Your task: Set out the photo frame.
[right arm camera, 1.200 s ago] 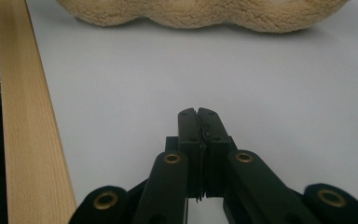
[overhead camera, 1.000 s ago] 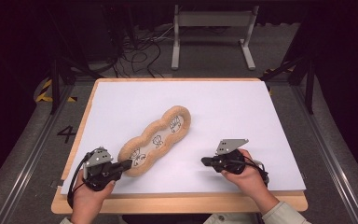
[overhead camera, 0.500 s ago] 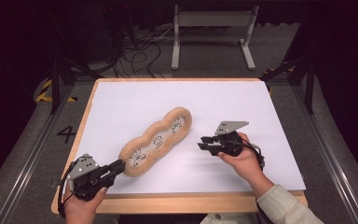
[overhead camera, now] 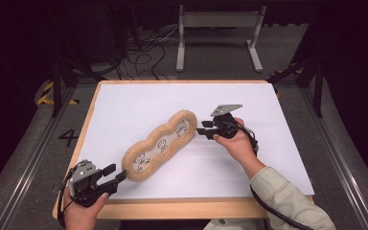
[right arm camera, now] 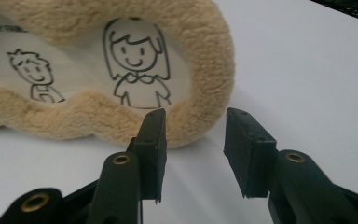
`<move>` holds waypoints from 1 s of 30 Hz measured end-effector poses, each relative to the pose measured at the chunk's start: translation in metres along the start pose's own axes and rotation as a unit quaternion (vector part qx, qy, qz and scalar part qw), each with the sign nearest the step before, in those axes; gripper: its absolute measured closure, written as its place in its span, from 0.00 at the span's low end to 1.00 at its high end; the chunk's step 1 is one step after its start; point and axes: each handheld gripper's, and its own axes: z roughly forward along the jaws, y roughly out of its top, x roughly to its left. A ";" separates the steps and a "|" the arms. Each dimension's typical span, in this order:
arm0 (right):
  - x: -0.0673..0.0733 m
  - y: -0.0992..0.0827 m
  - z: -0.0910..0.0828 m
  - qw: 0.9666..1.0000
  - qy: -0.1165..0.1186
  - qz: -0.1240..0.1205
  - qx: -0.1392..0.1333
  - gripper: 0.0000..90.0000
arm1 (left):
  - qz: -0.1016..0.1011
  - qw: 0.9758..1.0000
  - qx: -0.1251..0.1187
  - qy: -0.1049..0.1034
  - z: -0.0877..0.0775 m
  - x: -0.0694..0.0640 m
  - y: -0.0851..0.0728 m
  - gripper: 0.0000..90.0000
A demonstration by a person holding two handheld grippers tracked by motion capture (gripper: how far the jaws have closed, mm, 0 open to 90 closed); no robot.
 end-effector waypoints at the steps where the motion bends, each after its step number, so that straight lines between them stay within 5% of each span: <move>1: -0.002 0.001 0.002 1.000 -0.001 0.002 -0.001 0.66 | -0.006 1.000 0.008 -0.002 0.004 0.001 -0.001 0.52; 15: -0.016 0.010 0.035 0.999 0.030 0.015 0.012 0.60 | -0.020 0.999 0.038 -0.027 0.026 0.006 -0.004 0.55; 23: -0.021 0.012 0.048 0.998 0.061 0.022 0.025 0.64 | -0.020 0.998 0.046 -0.045 0.032 0.004 -0.001 0.72; 30: -0.019 0.014 0.043 0.998 0.038 0.018 0.037 0.72 | -0.011 0.998 0.049 -0.040 0.034 0.001 0.001 0.74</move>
